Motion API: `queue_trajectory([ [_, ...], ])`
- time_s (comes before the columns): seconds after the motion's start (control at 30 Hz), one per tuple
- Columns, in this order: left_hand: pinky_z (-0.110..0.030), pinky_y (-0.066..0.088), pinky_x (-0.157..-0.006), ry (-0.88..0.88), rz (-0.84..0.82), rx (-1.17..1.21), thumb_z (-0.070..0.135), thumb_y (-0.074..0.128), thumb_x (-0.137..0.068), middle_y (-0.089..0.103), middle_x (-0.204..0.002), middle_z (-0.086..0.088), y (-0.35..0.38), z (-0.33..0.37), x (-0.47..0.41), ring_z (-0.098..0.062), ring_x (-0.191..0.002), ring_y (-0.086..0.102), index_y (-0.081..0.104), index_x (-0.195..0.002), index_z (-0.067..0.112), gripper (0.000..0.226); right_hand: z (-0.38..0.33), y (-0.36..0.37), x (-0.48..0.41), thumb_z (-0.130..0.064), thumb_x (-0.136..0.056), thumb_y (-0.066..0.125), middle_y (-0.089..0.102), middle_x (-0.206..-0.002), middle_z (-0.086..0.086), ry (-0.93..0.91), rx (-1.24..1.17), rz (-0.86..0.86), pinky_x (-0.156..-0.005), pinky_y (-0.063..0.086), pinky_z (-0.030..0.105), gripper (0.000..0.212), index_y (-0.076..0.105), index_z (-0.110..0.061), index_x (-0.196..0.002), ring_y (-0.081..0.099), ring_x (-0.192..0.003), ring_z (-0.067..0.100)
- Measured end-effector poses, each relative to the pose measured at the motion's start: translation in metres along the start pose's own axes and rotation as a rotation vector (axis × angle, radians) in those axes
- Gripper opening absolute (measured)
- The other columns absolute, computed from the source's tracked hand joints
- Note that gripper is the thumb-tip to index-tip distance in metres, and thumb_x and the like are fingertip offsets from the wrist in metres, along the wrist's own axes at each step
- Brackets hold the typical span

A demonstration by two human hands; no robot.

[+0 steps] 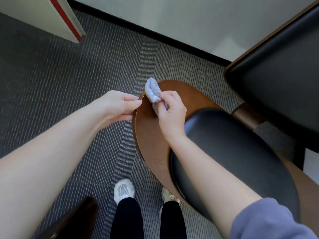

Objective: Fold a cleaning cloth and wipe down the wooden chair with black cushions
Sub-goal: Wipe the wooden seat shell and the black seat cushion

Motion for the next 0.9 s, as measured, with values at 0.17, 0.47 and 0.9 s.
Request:
queue_trajectory([
  [0.17,-0.027,0.054,-0.088,-0.006,-0.039,0.023,0.015,0.053,-0.099,0.075,-0.106,-0.002,0.002,-0.007,0.003,-0.013,-0.100,0.071,0.068,-0.113,0.015,0.020,0.001,0.002,0.011,0.006,-0.085,0.059,0.059,-0.091,-0.001,0.044,-0.070,0.007,-0.079,0.042,0.012,0.019,0.072,-0.004,-0.094,0.053,-0.083,-0.003],
  [0.47,-0.022,0.057,-0.083,0.038,-0.015,0.123,0.019,0.048,-0.102,0.076,-0.101,-0.001,0.011,-0.017,0.014,-0.012,-0.097,0.071,0.069,-0.108,0.016,0.022,0.000,0.009,0.025,0.004,-0.088,0.058,0.057,-0.093,-0.005,0.113,-0.140,0.013,-0.082,0.041,0.010,0.027,0.072,-0.007,-0.107,0.053,-0.086,-0.005],
  [0.9,-0.018,0.058,-0.071,0.091,0.100,0.102,0.014,0.052,-0.101,0.075,-0.097,-0.002,0.008,-0.021,0.024,-0.009,-0.088,0.073,0.068,-0.112,0.012,0.020,-0.008,0.012,0.042,0.001,-0.089,0.058,0.061,-0.098,0.001,0.099,-0.100,-0.084,-0.081,0.039,0.006,0.026,0.071,-0.010,-0.109,0.056,-0.089,0.001],
])
Point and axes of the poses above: each hand's wrist, its own x-axis away from the middle knuckle, its own y-axis out of the palm, z = x × y, the point moved 7 cm from there along -x, towards the middle knuckle
